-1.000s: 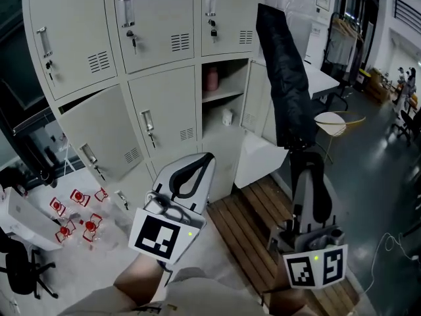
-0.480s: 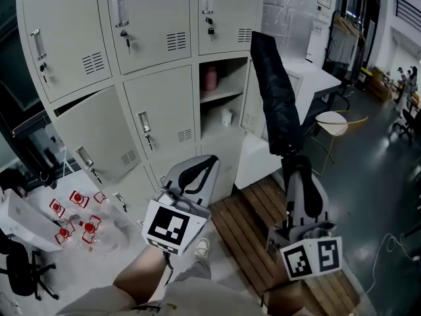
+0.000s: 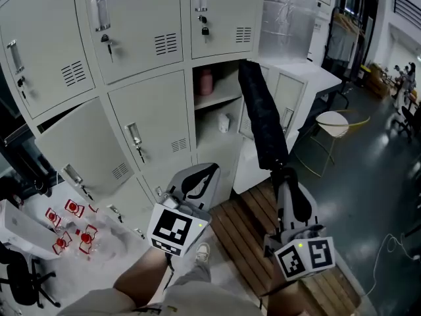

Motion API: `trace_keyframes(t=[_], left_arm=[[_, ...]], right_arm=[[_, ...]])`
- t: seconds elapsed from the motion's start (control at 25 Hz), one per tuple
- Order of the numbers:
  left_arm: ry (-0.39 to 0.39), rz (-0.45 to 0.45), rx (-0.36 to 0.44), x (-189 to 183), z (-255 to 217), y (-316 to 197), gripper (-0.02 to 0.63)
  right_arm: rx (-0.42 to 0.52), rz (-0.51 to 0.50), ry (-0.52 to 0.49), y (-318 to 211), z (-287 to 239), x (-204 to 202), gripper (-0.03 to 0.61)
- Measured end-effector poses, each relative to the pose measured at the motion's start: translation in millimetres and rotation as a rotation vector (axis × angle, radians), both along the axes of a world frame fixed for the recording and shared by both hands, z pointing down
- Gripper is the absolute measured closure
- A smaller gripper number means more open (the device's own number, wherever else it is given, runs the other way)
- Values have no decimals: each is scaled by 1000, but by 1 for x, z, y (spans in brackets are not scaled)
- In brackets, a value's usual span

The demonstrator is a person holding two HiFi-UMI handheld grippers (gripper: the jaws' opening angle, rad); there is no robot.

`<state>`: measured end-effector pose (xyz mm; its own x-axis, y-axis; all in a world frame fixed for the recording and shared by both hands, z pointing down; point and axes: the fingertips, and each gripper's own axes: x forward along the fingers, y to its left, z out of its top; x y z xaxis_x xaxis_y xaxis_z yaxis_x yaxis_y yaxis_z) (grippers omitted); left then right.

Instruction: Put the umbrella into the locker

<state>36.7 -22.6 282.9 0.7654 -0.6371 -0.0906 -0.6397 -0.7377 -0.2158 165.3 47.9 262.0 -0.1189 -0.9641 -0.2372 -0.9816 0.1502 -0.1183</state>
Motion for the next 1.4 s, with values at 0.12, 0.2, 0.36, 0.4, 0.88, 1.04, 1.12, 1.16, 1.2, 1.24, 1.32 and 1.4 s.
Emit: trace_keyframes(t=[0.12, 0.2, 0.36, 0.4, 0.88, 1.04, 1.12, 1.16, 1.2, 1.24, 1.32, 1.4], left_arm=[[-10, 5, -22, 6, 11, -24, 604], [-11, 10, -36, 9, 17, -40, 604], [-7, 22, -54, 13, 27, -72, 604], [-5, 25, -59, 14, 30, -80, 604], [15, 43, -113, 23, 43, -175, 604], [10, 76, -123, 35, 44, -206, 604], [13, 83, -124, 38, 44, -223, 604], [17, 87, -126, 40, 43, -232, 604], [21, 91, -129, 42, 43, -241, 604], [27, 94, -132, 45, 42, -250, 604], [41, 94, -134, 50, 39, -268, 604], [61, 79, -134, 53, 37, -286, 604]], right_arm=[[-43, 1, 3, -26, 14, 4, 565], [-70, -8, -13, -43, 22, 6, 565], [-112, -26, -29, -78, 37, 7, 565], [-120, -28, -27, -87, 40, 7, 565], [-204, -22, -43, -206, 64, 17, 565], [-219, -21, -44, -251, 65, 20, 565], [-221, -16, -34, -272, 64, 21, 565], [-221, -12, -29, -283, 63, 22, 565], [-222, -8, -23, -294, 62, 23, 566], [-223, -4, -15, -306, 60, 23, 565], [-226, 5, 0, -328, 58, 25, 565], [-230, 13, 12, -349, 56, 26, 565]])
